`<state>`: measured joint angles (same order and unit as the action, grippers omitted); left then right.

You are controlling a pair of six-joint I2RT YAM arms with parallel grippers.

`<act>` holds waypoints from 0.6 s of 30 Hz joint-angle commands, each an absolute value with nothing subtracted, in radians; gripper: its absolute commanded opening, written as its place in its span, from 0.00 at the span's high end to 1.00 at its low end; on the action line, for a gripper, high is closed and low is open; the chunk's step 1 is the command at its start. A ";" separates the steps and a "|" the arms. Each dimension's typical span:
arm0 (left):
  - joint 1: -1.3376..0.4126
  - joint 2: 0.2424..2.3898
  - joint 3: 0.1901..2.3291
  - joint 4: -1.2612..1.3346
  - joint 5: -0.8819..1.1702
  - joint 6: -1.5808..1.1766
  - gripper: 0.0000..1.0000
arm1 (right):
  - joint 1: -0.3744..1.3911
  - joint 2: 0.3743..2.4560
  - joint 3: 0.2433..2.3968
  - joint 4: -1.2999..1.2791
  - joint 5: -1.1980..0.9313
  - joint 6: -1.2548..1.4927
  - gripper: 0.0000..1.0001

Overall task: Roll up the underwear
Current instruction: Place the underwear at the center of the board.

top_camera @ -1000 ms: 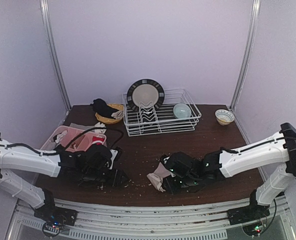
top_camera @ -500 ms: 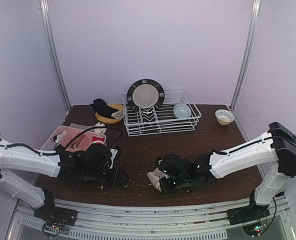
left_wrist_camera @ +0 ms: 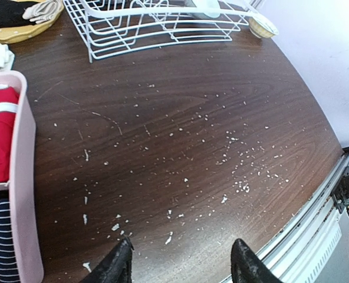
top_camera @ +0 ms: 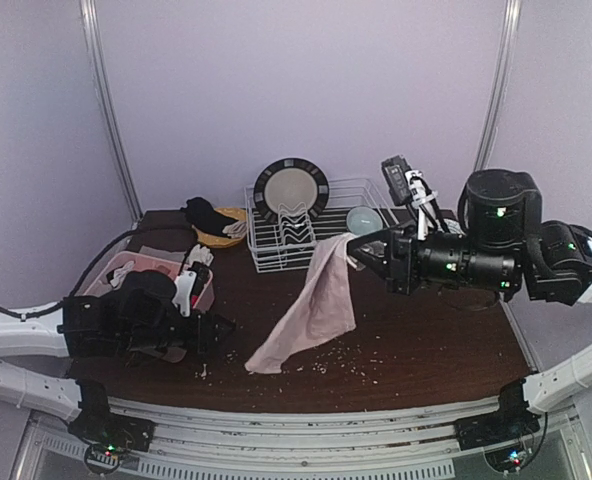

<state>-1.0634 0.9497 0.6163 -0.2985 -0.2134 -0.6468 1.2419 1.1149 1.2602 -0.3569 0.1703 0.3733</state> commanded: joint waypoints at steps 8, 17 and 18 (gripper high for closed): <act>-1.068 0.899 0.677 -0.371 -0.268 -0.629 0.45 | 1.178 1.305 1.392 -0.584 0.395 0.313 1.00; -1.070 0.979 0.586 -0.242 -0.140 -0.657 0.45 | 1.072 1.144 0.885 -0.427 0.172 0.481 1.00; -1.073 0.991 0.583 -0.230 -0.131 -0.662 0.46 | 1.092 1.151 0.885 -0.427 0.163 0.482 1.00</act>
<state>-1.0637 0.9432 0.6182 -0.3229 -0.1986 -0.6453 1.0527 1.1732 0.9165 -0.4828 0.2592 0.4206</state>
